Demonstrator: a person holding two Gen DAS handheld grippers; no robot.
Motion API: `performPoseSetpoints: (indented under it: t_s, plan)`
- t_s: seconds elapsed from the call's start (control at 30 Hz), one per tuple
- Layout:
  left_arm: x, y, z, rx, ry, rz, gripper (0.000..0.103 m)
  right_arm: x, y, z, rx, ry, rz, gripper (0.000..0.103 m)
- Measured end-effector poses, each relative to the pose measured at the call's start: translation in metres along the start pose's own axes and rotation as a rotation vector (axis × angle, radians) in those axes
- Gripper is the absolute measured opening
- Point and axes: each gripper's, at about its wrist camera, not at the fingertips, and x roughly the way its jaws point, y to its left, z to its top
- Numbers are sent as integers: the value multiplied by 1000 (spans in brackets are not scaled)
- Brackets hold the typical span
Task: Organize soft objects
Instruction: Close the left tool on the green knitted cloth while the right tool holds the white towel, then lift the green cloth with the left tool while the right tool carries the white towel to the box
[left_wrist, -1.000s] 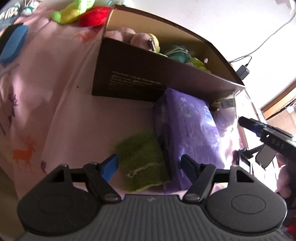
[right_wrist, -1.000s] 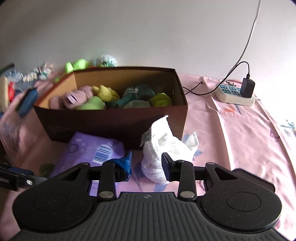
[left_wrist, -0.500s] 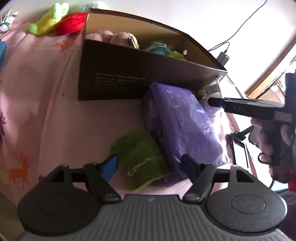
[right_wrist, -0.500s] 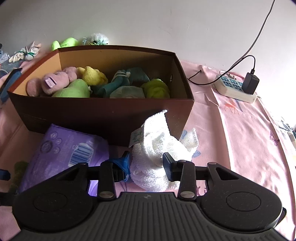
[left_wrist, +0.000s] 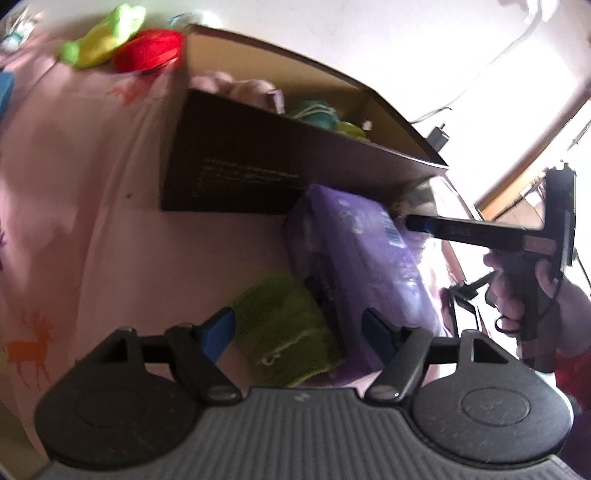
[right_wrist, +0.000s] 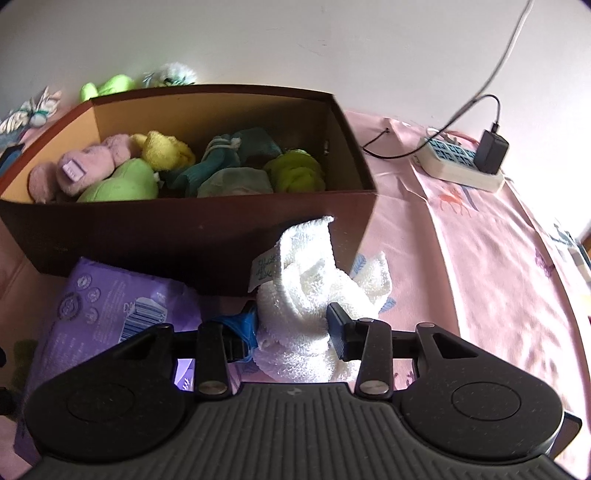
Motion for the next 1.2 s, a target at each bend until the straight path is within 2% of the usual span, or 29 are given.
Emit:
performPoseSetpoints:
  t_s: [0.13, 0.3, 0.43, 0.47, 0.5, 0.53, 0.73, 1.0, 1.2]
  plan:
    - [-1, 17, -3, -72, -2, 37, 74, 3, 2, 1, -8, 8, -18, 24]
    - [2, 3, -3, -35, 2, 24, 74, 12, 3, 4, -5, 17, -24, 25]
    - [19, -13, -3, 30, 22, 127, 73, 15, 0, 5, 19, 18, -18, 26]
    - [24, -15, -4, 47, 31, 160, 70, 15, -1, 5, 16, 16, -13, 25]
    - [28, -17, -5, 67, 45, 188, 57, 14, -2, 4, 22, 12, -10, 23]
    - [30, -23, -7, 99, 39, 223, 52, 12, -5, 4, 38, 9, -2, 20]
    - [29, -44, -14, 173, 24, 276, 24, -3, -14, -1, 82, -39, 22, 8]
    - [-3, -56, -14, 209, -53, 352, 19, -32, -19, -8, 113, -99, 101, 5]
    - [-38, -65, 1, 200, -150, 354, 19, -56, -26, -6, 138, -155, 168, 5]
